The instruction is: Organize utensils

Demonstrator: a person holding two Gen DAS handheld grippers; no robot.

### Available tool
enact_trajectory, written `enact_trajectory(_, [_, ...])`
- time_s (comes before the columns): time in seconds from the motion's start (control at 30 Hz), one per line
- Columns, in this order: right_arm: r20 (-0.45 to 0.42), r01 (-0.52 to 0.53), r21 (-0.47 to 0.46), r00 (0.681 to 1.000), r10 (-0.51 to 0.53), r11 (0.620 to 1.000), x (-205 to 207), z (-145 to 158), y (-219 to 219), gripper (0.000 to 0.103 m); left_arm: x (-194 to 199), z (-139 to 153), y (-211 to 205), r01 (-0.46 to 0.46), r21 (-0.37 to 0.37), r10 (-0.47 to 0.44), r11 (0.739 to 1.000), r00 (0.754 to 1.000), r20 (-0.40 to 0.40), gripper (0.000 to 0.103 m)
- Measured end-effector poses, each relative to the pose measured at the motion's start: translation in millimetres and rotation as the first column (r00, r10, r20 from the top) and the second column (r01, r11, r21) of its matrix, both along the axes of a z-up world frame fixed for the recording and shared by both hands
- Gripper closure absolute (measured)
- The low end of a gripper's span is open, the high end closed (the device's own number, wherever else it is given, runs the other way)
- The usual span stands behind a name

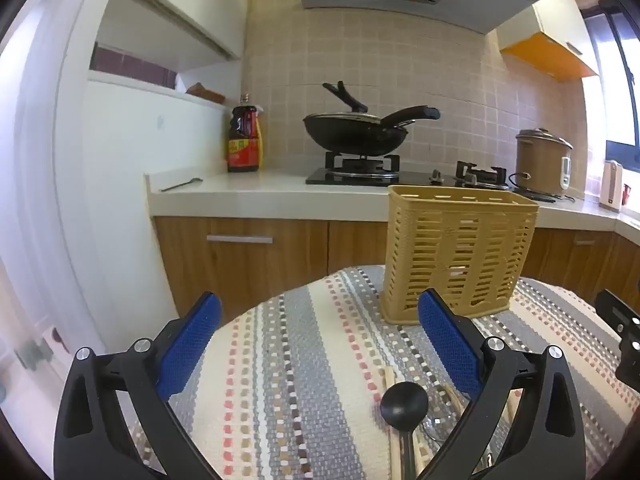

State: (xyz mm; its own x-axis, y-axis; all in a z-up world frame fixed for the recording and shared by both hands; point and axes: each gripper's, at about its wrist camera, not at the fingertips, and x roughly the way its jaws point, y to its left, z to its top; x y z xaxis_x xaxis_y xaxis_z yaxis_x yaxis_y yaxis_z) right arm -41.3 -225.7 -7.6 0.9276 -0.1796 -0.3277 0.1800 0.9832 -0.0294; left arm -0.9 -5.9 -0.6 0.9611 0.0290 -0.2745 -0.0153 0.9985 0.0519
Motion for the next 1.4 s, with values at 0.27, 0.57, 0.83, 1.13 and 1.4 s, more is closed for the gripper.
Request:
enact_trajectory(0.27, [0.042, -0.006, -0.01, 0.999, 0.007, 1.0, -5.6, 2.9, 1.3, 0.007, -0.7, 1.4, 2.0, -0.005, -0.035, 0.005, 0.999, 1.0, 0.008, 0.007])
enact_trajectory(0.57, [0.033, -0.009, -0.034, 0.999, 0.01, 0.999, -6.5, 3.3, 4.9, 0.007, 1.2, 6.3, 12.0, 0.005, -0.048, -0.004, 0.999, 1.0, 0.012, 0.007])
enact_trajectory(0.83, [0.05, -0.005, -0.032, 0.999, 0.007, 0.999, -8.1, 4.4, 4.8, 0.007, 1.2, 3.9, 10.7, -0.002, -0.038, 0.003, 0.999, 1.0, 0.016, 0.007])
enact_trajectory(1.13, [0.132, 0.025, -0.053, 0.991, -0.018, 0.998, -22.6, 11.9, 5.6, 0.007, -1.3, 3.5, 10.2, 0.002, -0.046, -0.001, 0.999, 1.0, 0.02, 0.007])
enact_trajectory(1.4, [0.135, 0.027, -0.058, 0.991, -0.019, 0.998, -23.5, 12.4, 6.5, 0.007, -1.9, 3.7, 8.4, 0.015, -0.038, -0.014, 0.999, 0.999, 0.029, 0.007])
